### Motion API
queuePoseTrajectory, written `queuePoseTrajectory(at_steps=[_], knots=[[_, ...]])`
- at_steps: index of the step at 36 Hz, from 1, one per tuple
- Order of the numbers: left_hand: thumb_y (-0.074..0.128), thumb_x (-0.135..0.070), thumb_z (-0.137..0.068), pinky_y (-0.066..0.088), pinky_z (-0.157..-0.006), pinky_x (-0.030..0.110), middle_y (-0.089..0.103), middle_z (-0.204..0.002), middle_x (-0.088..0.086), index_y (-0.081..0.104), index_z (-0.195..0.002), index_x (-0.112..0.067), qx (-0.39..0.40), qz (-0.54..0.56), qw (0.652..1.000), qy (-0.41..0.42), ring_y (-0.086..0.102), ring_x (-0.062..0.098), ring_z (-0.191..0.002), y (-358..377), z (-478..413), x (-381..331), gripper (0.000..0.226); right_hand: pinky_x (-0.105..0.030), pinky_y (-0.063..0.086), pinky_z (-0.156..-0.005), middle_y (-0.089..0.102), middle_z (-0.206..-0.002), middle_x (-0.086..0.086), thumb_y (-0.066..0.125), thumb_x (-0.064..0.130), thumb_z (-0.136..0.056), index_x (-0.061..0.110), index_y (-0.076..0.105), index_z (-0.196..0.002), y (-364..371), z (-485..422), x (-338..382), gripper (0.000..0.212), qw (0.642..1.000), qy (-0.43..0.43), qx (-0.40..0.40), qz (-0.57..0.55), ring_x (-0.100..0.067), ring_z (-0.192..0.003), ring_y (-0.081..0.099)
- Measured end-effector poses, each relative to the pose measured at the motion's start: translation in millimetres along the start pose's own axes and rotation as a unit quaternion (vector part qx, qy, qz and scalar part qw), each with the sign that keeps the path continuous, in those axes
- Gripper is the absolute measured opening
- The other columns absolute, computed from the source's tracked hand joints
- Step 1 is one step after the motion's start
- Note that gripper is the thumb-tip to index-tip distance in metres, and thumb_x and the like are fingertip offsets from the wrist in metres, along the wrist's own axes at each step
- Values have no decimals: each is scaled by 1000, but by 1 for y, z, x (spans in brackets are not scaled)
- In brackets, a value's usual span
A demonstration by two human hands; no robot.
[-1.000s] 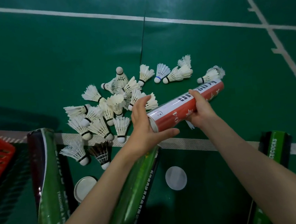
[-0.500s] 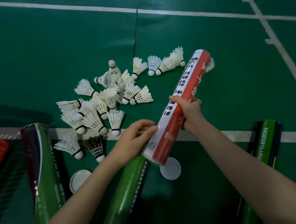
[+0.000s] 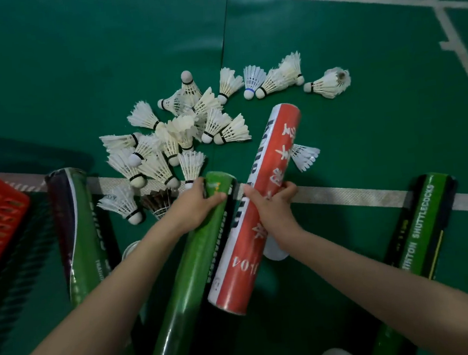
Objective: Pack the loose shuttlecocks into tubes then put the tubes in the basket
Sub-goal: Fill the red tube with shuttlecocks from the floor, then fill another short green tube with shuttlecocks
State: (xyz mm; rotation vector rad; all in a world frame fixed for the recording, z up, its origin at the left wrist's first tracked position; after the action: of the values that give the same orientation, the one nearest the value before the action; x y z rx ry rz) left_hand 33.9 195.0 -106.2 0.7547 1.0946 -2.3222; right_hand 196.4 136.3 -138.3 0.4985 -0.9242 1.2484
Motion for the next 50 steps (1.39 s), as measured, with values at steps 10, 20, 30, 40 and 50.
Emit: queuePoseTrajectory(at_steps=[10, 20, 30, 40, 50], knots=[[69, -33, -84, 34, -104, 32, 25, -153, 7, 8, -152, -28, -42, 5, 998, 50, 37, 23, -133, 3, -3, -2, 92, -45, 52, -92, 36, -126, -4, 59, 39, -86, 33, 23, -109, 11, 0, -1, 43, 994, -27, -10, 104, -23, -113, 53], [80, -23, -72, 25, -113, 31, 18, -157, 0, 7, -151, -32, 27, 59, 996, 60, 27, 17, -140, 19, 3, 9, 107, -52, 18, -116, 8, -158, -8, 56, 37, -92, 20, 6, -152, -11, -75, 82, 80, 930, -152, -33, 333, -34, -143, 13], [78, -25, -77, 25, -111, 33, 23, -156, 1, 14, -152, -24, -27, 67, 995, 63, 27, 19, -140, 16, -4, 1, 99, -41, 35, -102, 40, -137, -14, 57, 38, -91, 8, 39, -135, -15, -85, 103, 56, 870, -148, -44, 468, -31, -126, 35], [61, -33, -90, 40, -98, 31, 49, -135, 6, 46, -135, -13, -135, 42, 988, 65, 49, 18, -117, 2, -22, -12, 52, -43, 48, -88, 65, -95, -3, 49, 34, -94, 14, 59, -96, -1, -60, 84, 22, 858, -207, -2, 470, -23, -91, 60], [62, -20, -90, 49, -80, 28, 63, -106, -2, 60, -115, -14, -196, 105, 972, 78, 61, 15, -90, -10, -12, -9, 25, -38, 39, -97, 44, -125, -17, 49, 30, -95, 14, 51, -129, 45, -67, 91, 37, 849, -254, 88, 454, -33, -116, 43]])
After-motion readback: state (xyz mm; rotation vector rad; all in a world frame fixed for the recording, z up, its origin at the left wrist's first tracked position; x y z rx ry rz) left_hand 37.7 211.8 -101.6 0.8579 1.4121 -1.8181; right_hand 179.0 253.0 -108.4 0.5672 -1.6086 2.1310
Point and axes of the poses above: each hand's wrist, its own z-axis away from the middle knuckle, its own y-axis out of the palm, x = y × z, the point moved 4 cm from there along -z, towards the middle knuckle
